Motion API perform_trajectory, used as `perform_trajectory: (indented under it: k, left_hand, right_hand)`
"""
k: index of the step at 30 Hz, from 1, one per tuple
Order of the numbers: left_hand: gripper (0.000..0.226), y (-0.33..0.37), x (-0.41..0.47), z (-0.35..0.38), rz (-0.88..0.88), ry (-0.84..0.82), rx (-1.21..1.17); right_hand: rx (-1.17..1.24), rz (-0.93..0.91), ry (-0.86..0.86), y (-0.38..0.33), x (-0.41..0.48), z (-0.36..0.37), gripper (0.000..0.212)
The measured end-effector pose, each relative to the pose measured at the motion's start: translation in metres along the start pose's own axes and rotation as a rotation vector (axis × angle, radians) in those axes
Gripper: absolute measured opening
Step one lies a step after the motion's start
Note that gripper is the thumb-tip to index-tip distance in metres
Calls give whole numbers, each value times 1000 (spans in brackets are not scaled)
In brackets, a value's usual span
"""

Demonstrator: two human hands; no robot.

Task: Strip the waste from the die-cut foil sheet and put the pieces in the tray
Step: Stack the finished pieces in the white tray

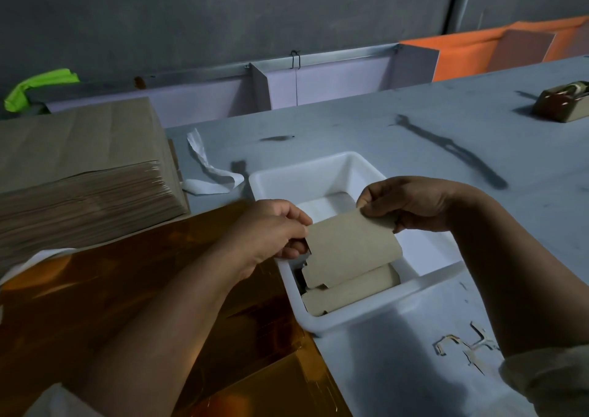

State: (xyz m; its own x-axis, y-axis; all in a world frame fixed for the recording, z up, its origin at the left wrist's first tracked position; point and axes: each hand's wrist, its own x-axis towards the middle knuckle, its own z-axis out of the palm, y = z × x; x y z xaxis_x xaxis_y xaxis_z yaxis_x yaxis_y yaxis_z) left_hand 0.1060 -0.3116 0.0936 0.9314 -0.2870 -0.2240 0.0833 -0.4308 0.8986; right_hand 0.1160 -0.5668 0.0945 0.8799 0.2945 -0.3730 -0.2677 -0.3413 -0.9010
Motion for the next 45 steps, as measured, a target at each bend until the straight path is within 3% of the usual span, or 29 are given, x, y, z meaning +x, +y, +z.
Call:
perform_trajectory:
  k: [9,17,30,40,45]
  left_hand:
    - [14,7,0,4,8,-48,368]
    - [13,7,1,2,-8,-78,441]
    - [19,11,0,10,53,-68,783]
    - [17,14,6,4,24,-162,819]
    - [32,22,4,0,-7,-296,870]
  right_hand:
    - [-139,57,-54,6,0,1,17]
    - [-209,75,-110,5,2,0,21]
    - [-323,107,-76,10,9,4,14]
    - [-180,75,-80,22,15,8,13]
    - [-158,69,-77,25,17,7,10]
